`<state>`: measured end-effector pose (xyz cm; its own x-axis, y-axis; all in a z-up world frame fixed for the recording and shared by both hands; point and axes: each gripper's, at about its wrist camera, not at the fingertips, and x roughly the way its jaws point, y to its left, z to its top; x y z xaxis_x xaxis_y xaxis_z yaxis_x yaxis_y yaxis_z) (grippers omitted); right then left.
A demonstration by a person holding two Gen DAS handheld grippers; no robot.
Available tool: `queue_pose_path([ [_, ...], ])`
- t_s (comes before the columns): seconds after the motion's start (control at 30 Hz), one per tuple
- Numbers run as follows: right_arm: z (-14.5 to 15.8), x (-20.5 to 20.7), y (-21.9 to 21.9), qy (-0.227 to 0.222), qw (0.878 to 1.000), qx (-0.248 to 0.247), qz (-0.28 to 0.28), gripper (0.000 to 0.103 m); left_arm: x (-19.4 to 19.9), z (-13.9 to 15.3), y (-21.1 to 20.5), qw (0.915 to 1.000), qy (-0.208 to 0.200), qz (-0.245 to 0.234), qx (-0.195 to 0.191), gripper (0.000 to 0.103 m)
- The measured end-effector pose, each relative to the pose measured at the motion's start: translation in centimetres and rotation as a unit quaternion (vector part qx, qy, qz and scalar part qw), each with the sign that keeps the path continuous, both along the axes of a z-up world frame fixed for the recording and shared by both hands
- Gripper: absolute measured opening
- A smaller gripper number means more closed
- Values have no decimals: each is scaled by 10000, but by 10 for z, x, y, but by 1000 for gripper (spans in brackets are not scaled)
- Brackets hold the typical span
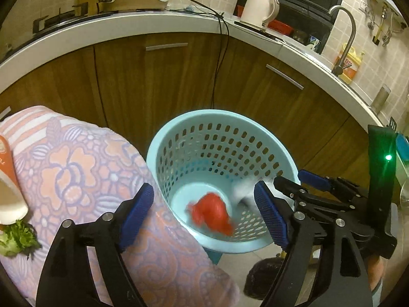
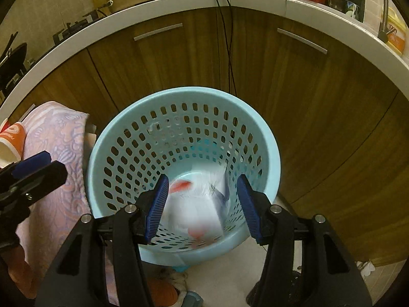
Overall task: Collect trash
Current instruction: 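Return to the table and grasp the polka-dot paper with the left tool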
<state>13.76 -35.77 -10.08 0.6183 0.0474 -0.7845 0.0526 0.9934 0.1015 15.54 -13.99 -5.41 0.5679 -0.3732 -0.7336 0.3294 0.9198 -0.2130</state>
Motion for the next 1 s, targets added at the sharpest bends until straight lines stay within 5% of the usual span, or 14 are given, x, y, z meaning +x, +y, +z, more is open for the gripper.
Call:
queue_pose_path([
  [0.33, 42, -30, 25, -517, 9980, 84, 352, 56, -48, 34, 41, 9984, -420, 311, -199, 79],
  [0.67, 78, -79, 133, -1133, 9811, 240, 1552, 56, -142, 82, 154, 9796, -1144, 1654, -25, 79],
  [1.0, 69, -111, 225, -1062, 9646, 91, 2414, 53, -178, 68, 249, 9617, -613, 2670, 82, 77],
])
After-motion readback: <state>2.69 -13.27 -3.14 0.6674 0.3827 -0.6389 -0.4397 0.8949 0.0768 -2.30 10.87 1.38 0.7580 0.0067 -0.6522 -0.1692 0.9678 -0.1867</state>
